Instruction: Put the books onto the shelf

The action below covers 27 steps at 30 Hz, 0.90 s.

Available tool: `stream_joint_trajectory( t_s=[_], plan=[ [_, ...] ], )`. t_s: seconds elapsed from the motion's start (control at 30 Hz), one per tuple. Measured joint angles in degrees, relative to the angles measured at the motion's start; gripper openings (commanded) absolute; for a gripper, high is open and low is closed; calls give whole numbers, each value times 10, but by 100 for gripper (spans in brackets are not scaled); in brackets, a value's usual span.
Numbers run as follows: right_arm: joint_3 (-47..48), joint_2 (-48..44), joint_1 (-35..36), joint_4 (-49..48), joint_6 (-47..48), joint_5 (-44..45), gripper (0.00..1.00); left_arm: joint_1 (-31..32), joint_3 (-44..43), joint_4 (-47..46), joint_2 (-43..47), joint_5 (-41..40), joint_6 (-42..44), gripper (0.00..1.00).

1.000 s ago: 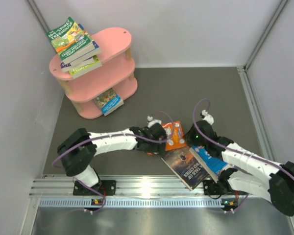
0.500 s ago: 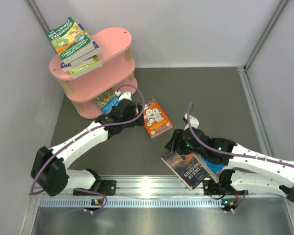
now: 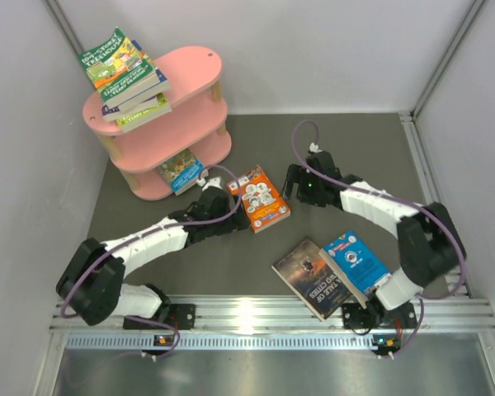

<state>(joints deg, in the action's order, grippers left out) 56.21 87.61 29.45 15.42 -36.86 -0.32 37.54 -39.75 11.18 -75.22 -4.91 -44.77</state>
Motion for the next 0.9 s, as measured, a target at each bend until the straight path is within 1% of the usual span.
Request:
stream_joint_trajectory(
  t_s=[0.1, 0.2, 0.37, 0.47, 0.53, 0.6, 0.63, 0.7, 0.73, 0.8, 0.83, 0.9],
  plan=[
    [26, 80, -25, -34, 12, -43, 92, -9, -5, -36, -45, 18, -8, 99],
    [47, 148, -48, -66, 19, -87, 91, -30, -8, -77, -92, 49, -21, 99],
    [68, 195, -57, -142, 17, -172, 90, -70, -16, -174, -149, 100, -48, 99],
    [43, 210, -57, -223, -3, -242, 90, -79, -21, -235, -181, 128, -64, 99],
    [2, 212, -57, -301, -27, -292, 88, -82, -20, -284, -201, 154, -81, 99],
    [-44, 211, -62, -388, -50, -312, 86, -89, -8, -328, -212, 170, -97, 99],
    [-68, 212, -70, -435, -68, -324, 81, -95, 0, -355, -217, 179, -109, 99],
    [-114, 214, -80, -523, -101, -334, 75, -105, 22, -424, -231, 192, -130, 97],
    [-137, 217, -83, -565, -118, -337, 64, -108, 33, -458, -238, 195, -143, 97],
    [-176, 225, -85, -629, -153, -347, 55, -113, 56, -534, -257, 210, -171, 95],
    [-187, 229, -84, -646, -166, -357, 39, -114, 64, -568, -268, 217, -185, 94],
    [-208, 234, -81, -671, -190, -376, 29, -115, 82, -625, -283, 221, -205, 93]
  ],
)
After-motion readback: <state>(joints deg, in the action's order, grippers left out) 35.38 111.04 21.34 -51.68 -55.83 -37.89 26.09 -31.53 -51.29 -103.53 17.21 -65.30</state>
